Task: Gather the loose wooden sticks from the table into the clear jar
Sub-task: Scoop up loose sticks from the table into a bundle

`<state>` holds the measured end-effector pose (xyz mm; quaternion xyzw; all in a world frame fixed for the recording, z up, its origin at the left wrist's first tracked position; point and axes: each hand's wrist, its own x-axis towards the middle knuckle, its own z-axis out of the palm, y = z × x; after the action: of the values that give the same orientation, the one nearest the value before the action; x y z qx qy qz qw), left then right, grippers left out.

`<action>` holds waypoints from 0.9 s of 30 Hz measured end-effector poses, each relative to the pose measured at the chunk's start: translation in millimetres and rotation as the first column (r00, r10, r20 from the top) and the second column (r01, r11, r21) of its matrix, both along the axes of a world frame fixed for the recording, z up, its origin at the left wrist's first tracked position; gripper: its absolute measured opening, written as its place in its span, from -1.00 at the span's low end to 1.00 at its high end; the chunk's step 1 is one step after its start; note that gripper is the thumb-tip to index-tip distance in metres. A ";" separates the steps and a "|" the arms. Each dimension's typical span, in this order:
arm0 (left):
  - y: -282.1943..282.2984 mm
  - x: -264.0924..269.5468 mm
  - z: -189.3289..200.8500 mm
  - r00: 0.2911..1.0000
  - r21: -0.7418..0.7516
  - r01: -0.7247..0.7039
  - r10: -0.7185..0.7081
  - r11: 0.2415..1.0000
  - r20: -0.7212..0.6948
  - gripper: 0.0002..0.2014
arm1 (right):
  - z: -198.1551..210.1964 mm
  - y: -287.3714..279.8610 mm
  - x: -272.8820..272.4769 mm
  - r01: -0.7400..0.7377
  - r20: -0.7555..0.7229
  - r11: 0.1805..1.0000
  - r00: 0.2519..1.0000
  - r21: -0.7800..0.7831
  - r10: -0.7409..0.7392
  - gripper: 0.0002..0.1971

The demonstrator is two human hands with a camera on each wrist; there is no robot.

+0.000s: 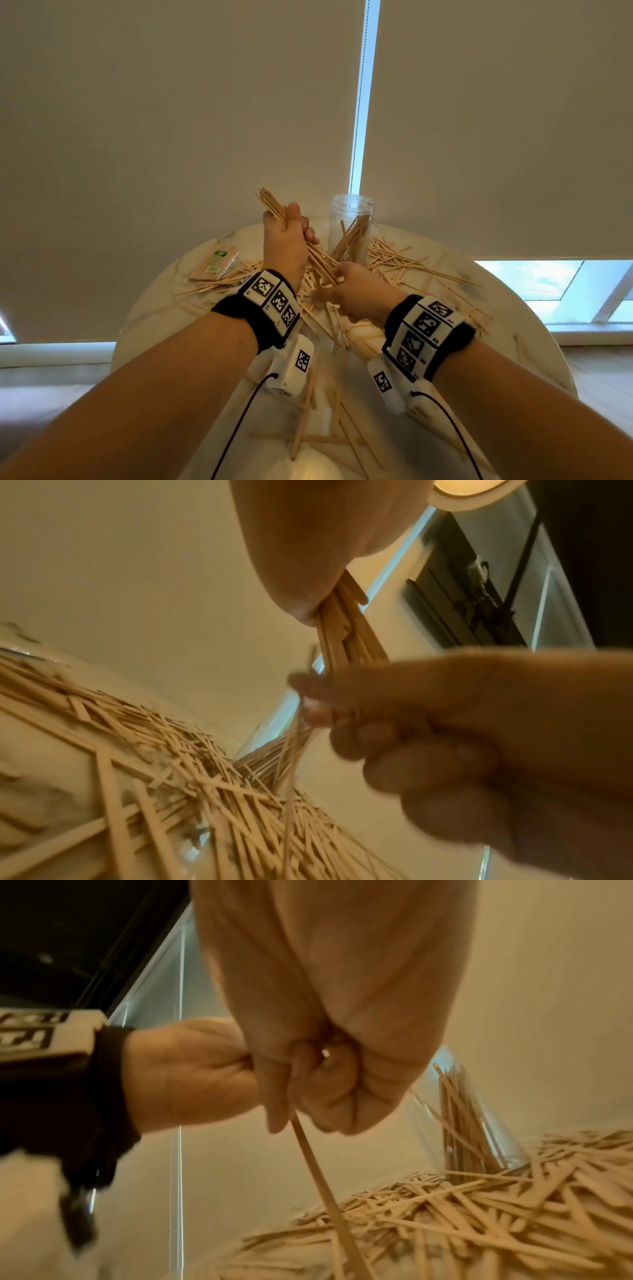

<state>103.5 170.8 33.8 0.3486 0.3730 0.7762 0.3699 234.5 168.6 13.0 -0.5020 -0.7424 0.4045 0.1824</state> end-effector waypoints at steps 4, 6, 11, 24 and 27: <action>-0.1 3.0 -2.8 1.000 -0.022 0.005 -0.005 1.000 -0.021 -0.91 | 0.2 6.0 0.7 0.140 -0.175 0.989 0.976 0.046 -0.130 -0.51; -0.4 1.6 -1.6 1.000 -0.020 0.007 -0.007 1.000 -0.021 -0.91 | 1.8 6.2 2.6 0.133 -0.123 0.987 0.985 0.092 -0.121 -0.32; -5.9 14.0 -5.0 0.994 -0.081 0.080 -0.086 0.993 -0.071 -0.90 | 10.5 -3.5 -7.5 -0.085 0.025 0.964 0.996 0.252 0.082 -0.72; -12.6 5.7 -7.8 0.982 -0.105 0.178 -0.183 0.978 -0.041 -0.72 | 15.3 3.1 -10.2 -0.082 0.236 0.849 0.970 0.522 -0.051 -0.58; -10.6 -7.1 4.1 0.983 -0.101 0.145 -0.132 0.984 0.124 -0.41 | 11.0 5.7 2.5 -0.066 0.297 0.839 0.948 0.541 -0.117 -0.61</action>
<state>96.3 160.2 37.9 0.3068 0.3676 0.7458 0.4631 237.0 174.3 24.0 -0.4980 -0.8390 0.0882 0.2008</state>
